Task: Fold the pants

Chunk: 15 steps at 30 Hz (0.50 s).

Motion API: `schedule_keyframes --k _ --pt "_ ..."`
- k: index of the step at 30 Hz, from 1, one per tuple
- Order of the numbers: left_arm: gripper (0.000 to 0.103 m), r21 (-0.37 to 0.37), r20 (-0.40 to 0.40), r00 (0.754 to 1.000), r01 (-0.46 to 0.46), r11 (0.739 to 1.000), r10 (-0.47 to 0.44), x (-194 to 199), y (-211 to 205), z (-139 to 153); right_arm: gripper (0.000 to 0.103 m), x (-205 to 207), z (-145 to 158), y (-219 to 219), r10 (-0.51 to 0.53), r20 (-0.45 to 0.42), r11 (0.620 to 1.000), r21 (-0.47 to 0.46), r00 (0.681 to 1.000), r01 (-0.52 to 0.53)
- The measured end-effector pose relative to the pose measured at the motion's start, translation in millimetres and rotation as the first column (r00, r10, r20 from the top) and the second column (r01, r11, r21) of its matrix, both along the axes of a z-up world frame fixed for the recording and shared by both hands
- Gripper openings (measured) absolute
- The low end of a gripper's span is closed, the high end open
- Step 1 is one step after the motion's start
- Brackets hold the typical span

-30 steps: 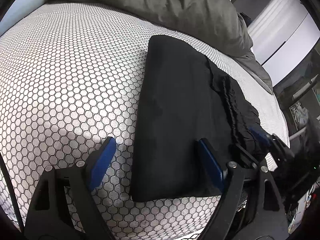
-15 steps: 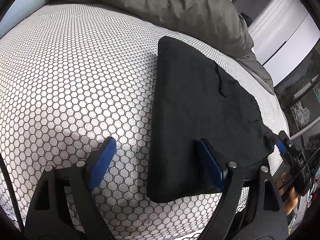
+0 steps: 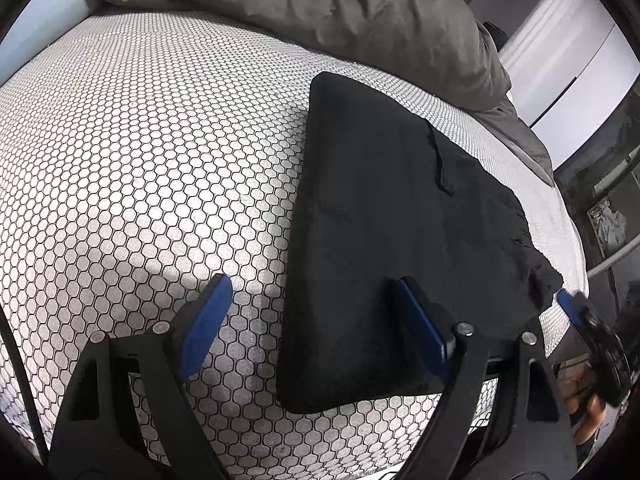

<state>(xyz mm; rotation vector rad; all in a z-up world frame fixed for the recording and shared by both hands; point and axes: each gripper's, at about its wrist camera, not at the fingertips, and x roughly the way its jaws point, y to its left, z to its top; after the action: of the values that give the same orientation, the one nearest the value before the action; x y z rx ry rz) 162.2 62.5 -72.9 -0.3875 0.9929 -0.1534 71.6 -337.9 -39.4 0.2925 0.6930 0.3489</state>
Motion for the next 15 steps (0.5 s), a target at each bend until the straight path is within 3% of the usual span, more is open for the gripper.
schedule_keyframes --k 4,7,8,12,15 --pt "0.082 -0.005 -0.003 1.0 0.003 1.0 -0.003 -1 -1 1 0.053 35 -25 2 -0.027 -0.117 0.997 0.072 0.993 0.035" --pt "0.082 -0.007 0.001 1.0 0.013 1.0 -0.013 -6 2 3 0.025 33 -15 7 -0.013 -0.079 0.998 0.056 0.997 0.018" --pt "0.082 -0.007 0.002 1.0 0.017 1.0 -0.017 -7 4 4 0.021 32 -10 10 -0.007 -0.061 0.999 0.044 0.998 0.01" --pt "0.082 -0.016 0.01 1.0 0.027 1.0 -0.026 -13 9 8 0.016 10 8 15 -0.003 -0.011 1.0 0.005 1.0 0.003" --pt "0.082 -0.014 0.013 0.999 0.035 0.999 -0.034 -16 9 10 0.016 4 -4 8 -0.03 -0.036 1.0 -0.007 0.999 0.03"
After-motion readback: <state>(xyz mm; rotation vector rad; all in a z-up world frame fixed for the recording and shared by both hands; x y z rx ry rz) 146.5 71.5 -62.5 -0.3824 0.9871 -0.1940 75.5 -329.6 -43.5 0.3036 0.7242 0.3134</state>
